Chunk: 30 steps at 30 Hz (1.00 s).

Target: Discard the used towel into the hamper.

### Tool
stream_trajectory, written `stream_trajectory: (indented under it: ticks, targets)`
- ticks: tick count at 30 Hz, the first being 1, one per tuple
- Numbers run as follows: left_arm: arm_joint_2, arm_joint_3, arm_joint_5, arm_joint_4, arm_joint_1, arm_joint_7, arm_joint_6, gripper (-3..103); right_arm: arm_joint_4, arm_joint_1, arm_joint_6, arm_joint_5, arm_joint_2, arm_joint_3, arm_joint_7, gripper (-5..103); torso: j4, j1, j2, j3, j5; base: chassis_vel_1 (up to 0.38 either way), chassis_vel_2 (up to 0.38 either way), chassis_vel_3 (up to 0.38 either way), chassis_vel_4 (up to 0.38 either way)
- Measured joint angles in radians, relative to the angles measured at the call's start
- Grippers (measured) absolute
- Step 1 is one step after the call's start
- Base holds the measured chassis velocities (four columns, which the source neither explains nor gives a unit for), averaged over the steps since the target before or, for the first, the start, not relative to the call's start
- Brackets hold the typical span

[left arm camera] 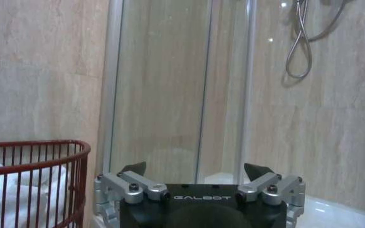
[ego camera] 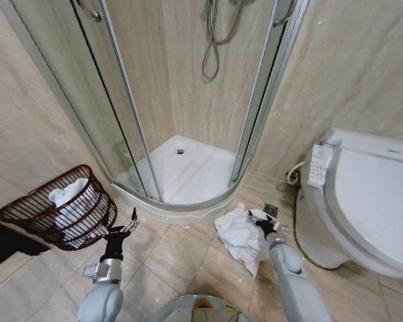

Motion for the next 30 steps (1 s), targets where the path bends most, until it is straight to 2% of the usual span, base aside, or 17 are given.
stream_trajectory:
  ticks: [3, 5, 6, 8, 10, 12, 16, 19, 23, 26, 30]
  targets:
    - [0.0, 0.0, 0.0, 0.0, -0.001, 0.0, 0.001, 100, 0.003, 0.001, -0.018, 0.002, 0.007, -0.004, 0.018, 100, 0.0, 0.0, 0.0, 0.0, 0.0, 0.0, 0.0, 0.0, 0.0]
    - [0.001, -0.001, 0.0, 0.002, -0.001, -0.001, 0.002, 100, 0.037, -0.003, -0.09, 0.03, 0.032, -0.024, 0.117, 100, -0.0001, 0.0, 0.0, 0.0, -0.0003, 0.0, 0.0, 0.0, 0.0]
    - [0.001, -0.001, 0.0, 0.002, -0.001, -0.001, 0.002, 100, 0.037, -0.003, -0.09, 0.03, 0.032, -0.024, 0.117, 100, -0.0001, 0.0, 0.0, 0.0, -0.0003, 0.0, 0.0, 0.0, 0.0]
    - [0.002, -0.001, 0.0, 0.003, 0.0, -0.001, 0.0, 100, 0.069, -0.007, -0.137, 0.06, 0.054, -0.047, 0.249, 100, 0.0, 0.0, 0.0, 0.0, 0.0001, 0.0, 0.0, 0.0, 0.0]
    - [0.002, 0.0, 0.0, 0.004, 0.001, -0.001, -0.001, 100, 0.076, -0.008, -0.145, 0.067, 0.058, -0.05, 0.275, 100, 0.0, 0.0, 0.0, 0.0, -0.0001, 0.0, 0.0, 0.0, 0.0]
    - [0.004, 0.0, 0.0, 0.008, 0.001, -0.001, -0.007, 100, 0.09, -0.006, -0.176, 0.086, 0.072, -0.062, 0.372, 100, 0.0, 0.0, 0.0, 0.0, 0.0, 0.0, 0.0, 0.0, 0.0]
    - [0.005, -0.001, -0.002, 0.009, 0.002, -0.001, -0.012, 100, 0.096, -0.004, -0.179, 0.082, 0.076, -0.067, 0.446, 100, 0.0, 0.0, 0.0, 0.0, 0.0, 0.0, 0.0, 0.0, 0.0]
    - [0.007, -0.001, -0.004, 0.01, 0.002, -0.001, -0.013, 100, 0.102, -0.008, -0.182, 0.084, 0.074, -0.064, 0.452, 100, -0.0001, 0.0, 0.0, 0.0, 0.0, 0.0, 0.0, 0.0, 0.0]
    - [0.008, 0.0, -0.002, 0.015, 0.001, -0.001, -0.018, 100, 0.086, 0.0, -0.224, 0.14, 0.065, -0.04, 0.442, 100, -0.0001, 0.0, 0.0, 0.0, 0.0, 0.0, 0.0, 0.0, 0.0]
    - [0.003, 0.002, 0.003, 0.015, -0.002, -0.001, -0.019, 100, 0.068, 0.008, -0.258, 0.157, 0.059, -0.024, 0.401, 100, -0.0001, 0.0, 0.0, 0.0, 0.0, 0.0, 0.0, 0.0, 0.0]
    - [-0.006, 0.004, 0.012, 0.006, -0.006, -0.001, -0.016, 100, 0.024, 0.036, -0.3, 0.168, 0.051, -0.001, 0.287, 100, -0.0001, 0.0, 0.0, 0.0, 0.0, 0.0, 0.0, 0.0, 0.0]
